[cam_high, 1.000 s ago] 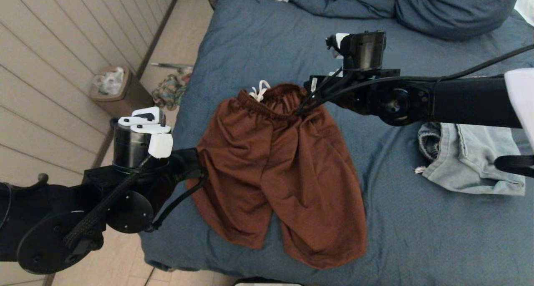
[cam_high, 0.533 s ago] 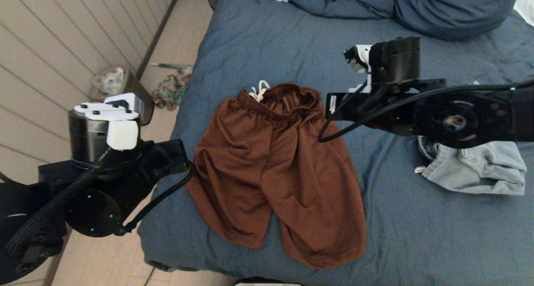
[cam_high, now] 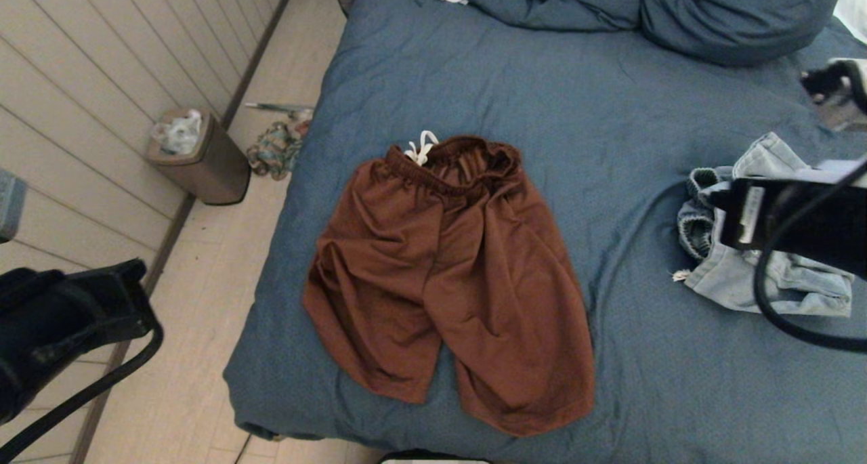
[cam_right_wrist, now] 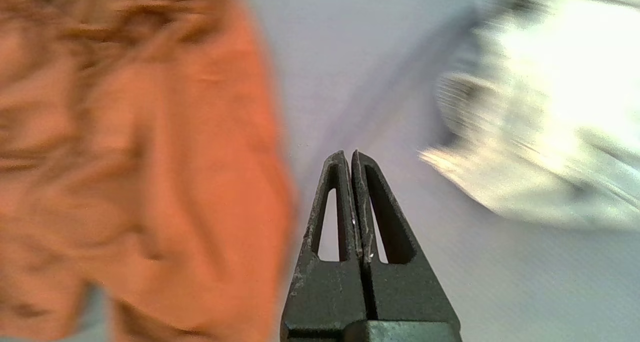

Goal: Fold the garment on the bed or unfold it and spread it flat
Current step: Unford the blue shorts

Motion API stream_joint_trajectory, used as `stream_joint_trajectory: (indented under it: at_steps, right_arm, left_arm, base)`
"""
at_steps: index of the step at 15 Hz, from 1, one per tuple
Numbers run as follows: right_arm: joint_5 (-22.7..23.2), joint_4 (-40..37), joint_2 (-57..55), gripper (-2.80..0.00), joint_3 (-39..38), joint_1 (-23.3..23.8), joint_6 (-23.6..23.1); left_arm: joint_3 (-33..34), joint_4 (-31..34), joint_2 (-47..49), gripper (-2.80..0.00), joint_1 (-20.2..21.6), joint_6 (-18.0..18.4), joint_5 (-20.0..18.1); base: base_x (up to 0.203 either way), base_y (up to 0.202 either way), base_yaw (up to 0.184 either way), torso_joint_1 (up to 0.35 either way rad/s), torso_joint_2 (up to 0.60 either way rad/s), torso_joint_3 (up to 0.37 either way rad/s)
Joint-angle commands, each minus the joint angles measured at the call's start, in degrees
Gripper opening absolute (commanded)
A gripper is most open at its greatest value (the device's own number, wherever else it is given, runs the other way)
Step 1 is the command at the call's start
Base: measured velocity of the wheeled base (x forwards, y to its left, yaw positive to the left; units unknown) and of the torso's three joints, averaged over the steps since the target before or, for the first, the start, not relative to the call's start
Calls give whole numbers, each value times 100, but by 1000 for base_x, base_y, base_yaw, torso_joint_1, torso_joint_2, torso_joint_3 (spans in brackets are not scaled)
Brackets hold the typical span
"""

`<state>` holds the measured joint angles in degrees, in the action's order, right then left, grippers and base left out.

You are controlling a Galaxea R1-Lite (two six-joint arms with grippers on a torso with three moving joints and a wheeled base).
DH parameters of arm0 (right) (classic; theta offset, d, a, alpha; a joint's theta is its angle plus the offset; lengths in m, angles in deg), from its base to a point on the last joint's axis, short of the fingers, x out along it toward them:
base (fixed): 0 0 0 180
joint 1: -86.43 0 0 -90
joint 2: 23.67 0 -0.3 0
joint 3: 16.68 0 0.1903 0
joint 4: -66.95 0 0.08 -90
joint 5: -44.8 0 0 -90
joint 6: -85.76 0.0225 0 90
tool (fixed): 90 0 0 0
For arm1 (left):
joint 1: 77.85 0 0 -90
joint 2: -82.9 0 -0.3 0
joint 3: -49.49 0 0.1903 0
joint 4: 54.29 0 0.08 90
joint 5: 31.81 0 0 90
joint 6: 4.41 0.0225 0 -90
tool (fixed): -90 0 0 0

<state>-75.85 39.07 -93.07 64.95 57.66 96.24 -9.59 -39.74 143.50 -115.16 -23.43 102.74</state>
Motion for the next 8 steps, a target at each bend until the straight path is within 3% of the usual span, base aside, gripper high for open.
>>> stream_joint_trajectory:
  at_steps: [1,3,4,5,8]
  right_arm:
    - [-777,-23,1370,-280,-752,27,191]
    - [-1575,-29,1964,-280,-1321,24,354]
    - [-1746,-42,2239,-280,-1539,41,385]
    - [-1836,-63,2486,-280,-1709,140,406]
    - [-1905,-177,3108,-280,-1968,1017,367]
  left_arm:
    - [323,610,-1249,-280,140,-23,609]
    - [440,1265,-1865,-280,655,-29,844]
    - [490,1566,-2200,-280,980,-32,880]
    - [579,1807,-2514,-280,1259,-31,902]
    - [928,2273,-3258,-280,1904,2,900]
  base:
    - [0,0,0,0,0,0]
    - [0,0,0,0,0,0]
    - [0,0,0,0,0,0]
    - [0,0,0,0,0,0]
    - [0,0,0,0,0,0]
